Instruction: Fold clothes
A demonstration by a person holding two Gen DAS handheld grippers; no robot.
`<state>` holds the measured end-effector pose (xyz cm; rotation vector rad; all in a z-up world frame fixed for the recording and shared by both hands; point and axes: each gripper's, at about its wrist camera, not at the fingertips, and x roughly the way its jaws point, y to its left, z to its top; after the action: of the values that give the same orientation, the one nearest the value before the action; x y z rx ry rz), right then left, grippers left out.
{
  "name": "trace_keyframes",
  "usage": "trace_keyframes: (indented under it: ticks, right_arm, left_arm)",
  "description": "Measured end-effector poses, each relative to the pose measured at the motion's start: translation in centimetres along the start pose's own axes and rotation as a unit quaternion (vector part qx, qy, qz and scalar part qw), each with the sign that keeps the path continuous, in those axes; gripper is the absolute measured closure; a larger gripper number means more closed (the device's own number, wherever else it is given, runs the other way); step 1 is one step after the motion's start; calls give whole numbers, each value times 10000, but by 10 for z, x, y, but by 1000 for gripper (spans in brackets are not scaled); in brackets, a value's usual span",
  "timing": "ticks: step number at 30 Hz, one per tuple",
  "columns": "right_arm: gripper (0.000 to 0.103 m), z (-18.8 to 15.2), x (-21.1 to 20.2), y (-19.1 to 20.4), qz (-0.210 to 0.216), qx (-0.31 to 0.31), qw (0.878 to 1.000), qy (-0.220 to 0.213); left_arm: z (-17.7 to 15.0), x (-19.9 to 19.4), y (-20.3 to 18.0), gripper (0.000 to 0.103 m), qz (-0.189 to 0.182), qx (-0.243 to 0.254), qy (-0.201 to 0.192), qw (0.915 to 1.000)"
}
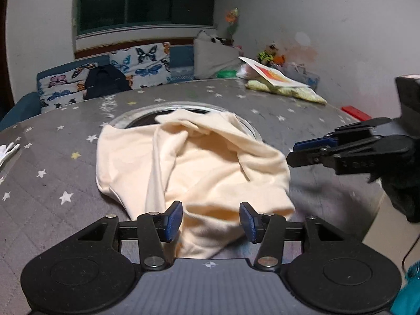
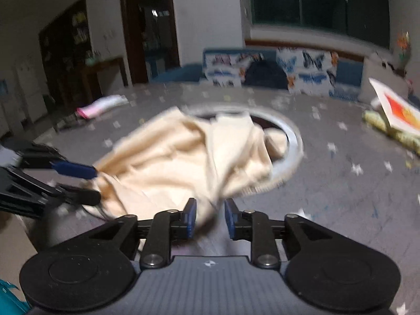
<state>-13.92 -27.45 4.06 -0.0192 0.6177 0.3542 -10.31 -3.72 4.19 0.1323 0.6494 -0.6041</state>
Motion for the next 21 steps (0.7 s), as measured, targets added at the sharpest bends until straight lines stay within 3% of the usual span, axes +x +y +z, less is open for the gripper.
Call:
trace_keyframes:
  ticks: [2,6,8,10,12,14,18,21]
  right_arm:
    - [65,7,1,11,288,-161,9995,-28]
    - [62,4,19,40,666,-809,9942,225]
    - [62,-3,29,48,539,-1110,9918,334]
    - [63,-8,37,51,340,-1329,9897,410]
    - [68,-12,40,50,284,-1385,9887,494]
    - [89,-15,37,50,291,-1363,9889,505]
    - [95,-12,18,46,390,-1307,9898,414]
    - [95,-17,16,45,481,-1323,9883,581]
  left_arm:
    - [3,2,-1,49,20,-116,40,9999]
    - [-2,8,-5,51,260,22,186,9995]
    - [-6,11,-6,61,330,84,235,9991]
    - [-8,11,-6,79,318,107,268,9991]
    - [-9,8,-7,85,287,190,205,9992]
    - [-10,1,-10,88,245,325,111,9991]
    - [-17,-21,-18,88,-31,827,-184,9964]
    - [-28,-18,-20,88,-246,1044,49,9942]
